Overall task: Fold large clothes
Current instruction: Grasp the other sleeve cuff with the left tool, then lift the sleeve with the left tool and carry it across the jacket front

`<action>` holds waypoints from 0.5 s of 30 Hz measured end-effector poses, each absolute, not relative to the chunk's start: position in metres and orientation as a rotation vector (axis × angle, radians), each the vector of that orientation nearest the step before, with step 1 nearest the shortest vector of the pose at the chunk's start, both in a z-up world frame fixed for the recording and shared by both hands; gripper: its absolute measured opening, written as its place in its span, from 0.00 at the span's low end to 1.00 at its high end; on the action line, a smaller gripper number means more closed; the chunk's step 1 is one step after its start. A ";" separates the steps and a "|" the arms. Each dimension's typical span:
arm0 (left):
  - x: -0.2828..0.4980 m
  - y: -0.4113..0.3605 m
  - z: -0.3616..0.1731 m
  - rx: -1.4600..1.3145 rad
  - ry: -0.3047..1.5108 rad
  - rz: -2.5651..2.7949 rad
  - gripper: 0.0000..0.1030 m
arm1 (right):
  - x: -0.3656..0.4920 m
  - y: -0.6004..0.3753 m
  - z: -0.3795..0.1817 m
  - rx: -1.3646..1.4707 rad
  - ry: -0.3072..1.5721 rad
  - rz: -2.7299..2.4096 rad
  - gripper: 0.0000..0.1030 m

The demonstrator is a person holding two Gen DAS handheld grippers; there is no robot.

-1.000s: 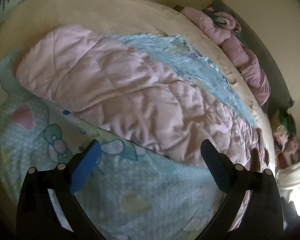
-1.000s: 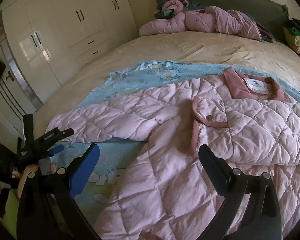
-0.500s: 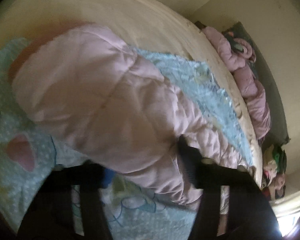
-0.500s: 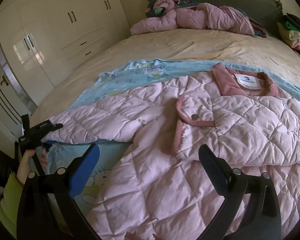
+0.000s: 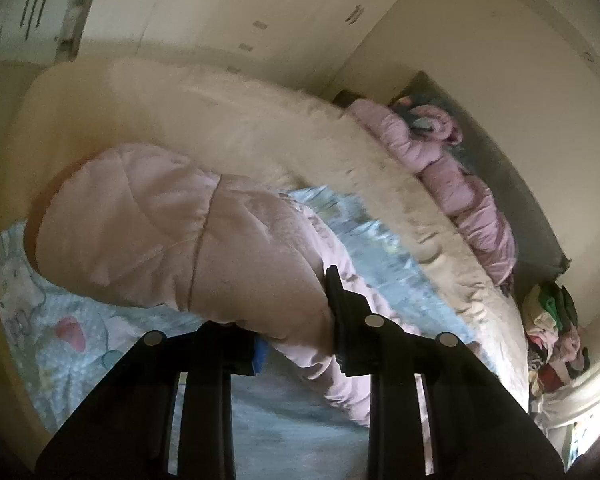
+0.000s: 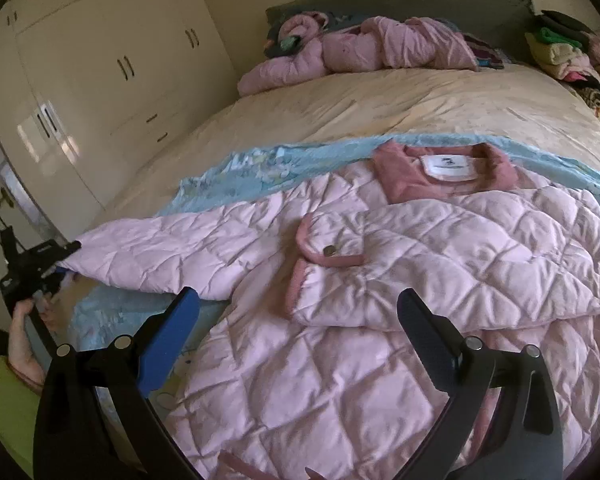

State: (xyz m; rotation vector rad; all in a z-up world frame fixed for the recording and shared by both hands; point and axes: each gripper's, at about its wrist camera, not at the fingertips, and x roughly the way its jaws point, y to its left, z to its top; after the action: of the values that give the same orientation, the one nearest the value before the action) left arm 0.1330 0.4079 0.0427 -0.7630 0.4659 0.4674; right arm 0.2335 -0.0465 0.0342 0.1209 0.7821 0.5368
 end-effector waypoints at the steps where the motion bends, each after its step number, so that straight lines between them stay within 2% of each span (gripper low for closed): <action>1: 0.133 0.401 0.052 -0.749 0.452 0.459 0.17 | 0.233 -0.053 0.035 0.130 0.778 0.532 0.96; 15: 0.146 0.298 0.139 -0.594 0.353 0.323 0.15 | 0.231 -0.155 0.030 0.281 0.786 0.405 0.96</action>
State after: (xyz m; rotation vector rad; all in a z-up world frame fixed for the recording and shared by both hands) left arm 0.1465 0.2977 0.1390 -0.5944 0.3533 0.3226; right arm 0.2305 -0.1554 0.0302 0.2811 0.7856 0.4046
